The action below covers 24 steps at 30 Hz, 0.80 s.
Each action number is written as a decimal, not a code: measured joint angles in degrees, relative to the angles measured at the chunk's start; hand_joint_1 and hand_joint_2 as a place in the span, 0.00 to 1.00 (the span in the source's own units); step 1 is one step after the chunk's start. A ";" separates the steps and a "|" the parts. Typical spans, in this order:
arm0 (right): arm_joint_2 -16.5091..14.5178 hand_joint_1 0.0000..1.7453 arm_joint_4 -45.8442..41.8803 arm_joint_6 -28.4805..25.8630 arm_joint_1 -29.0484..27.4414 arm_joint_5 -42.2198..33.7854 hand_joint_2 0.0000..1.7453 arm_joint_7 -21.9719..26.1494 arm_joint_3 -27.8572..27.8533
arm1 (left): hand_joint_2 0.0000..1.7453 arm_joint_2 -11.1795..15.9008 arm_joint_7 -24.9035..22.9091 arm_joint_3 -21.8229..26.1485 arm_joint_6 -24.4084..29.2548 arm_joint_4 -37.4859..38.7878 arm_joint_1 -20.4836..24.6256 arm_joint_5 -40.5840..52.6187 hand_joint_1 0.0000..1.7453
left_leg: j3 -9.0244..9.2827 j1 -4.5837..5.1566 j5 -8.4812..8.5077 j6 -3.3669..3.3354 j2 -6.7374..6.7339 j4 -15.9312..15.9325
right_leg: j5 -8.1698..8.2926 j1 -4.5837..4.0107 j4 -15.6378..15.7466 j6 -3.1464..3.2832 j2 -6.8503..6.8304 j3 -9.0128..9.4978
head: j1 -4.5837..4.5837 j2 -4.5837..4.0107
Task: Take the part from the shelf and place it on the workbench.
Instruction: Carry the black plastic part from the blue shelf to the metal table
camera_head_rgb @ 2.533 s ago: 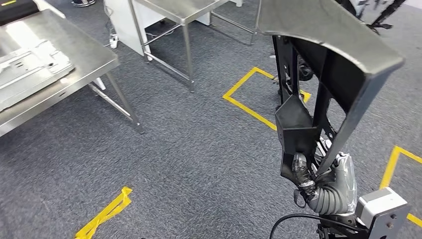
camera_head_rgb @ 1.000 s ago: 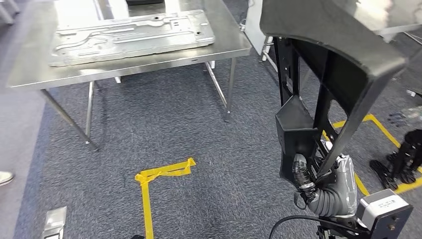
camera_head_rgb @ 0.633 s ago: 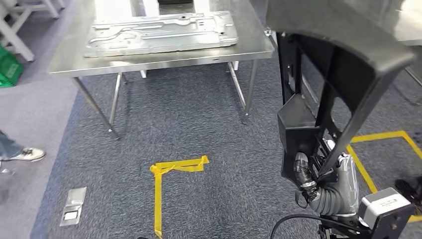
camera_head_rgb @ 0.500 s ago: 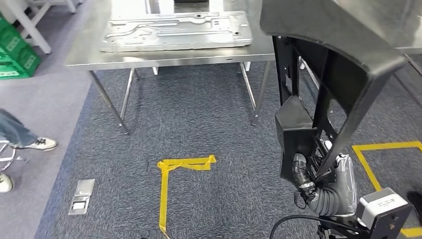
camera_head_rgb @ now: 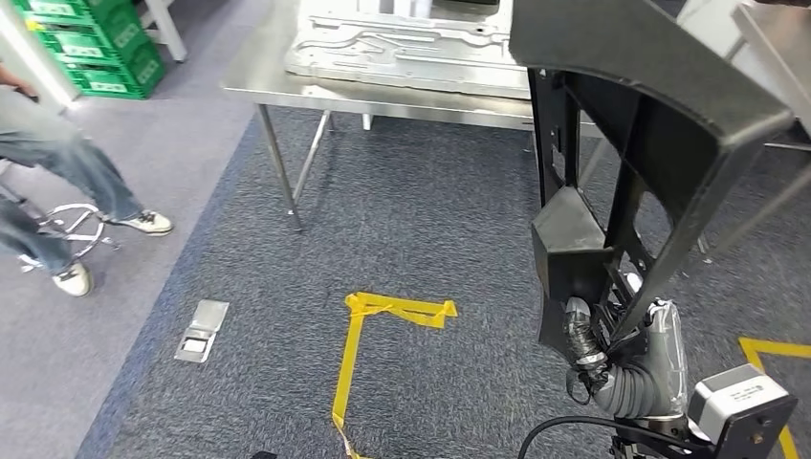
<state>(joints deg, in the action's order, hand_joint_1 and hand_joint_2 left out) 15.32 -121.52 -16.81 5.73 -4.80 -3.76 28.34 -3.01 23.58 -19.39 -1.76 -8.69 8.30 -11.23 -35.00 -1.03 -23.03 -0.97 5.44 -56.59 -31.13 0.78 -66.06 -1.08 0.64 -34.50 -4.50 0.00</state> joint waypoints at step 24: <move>0.25 1.00 0.23 -0.25 -0.31 -2.51 1.00 -1.07 0.01 | 0.00 1.19 0.48 0.00 -0.71 0.01 -0.36 0.02 0.00 | 3.56 -0.07 -2.55 0.26 -5.09 0.79 | 3.23 -0.17 9.13 -0.52 -2.25 3.58 | -0.16 0.00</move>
<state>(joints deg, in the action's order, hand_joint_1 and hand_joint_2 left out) 15.56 -121.30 -17.05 5.42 -7.31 -4.83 28.35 -1.82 24.06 -19.39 -2.47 -8.68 7.94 -11.21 -31.45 -1.10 -25.58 -0.71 0.35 -55.80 -27.90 0.61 -56.93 -1.60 -1.61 -30.92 -4.66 0.00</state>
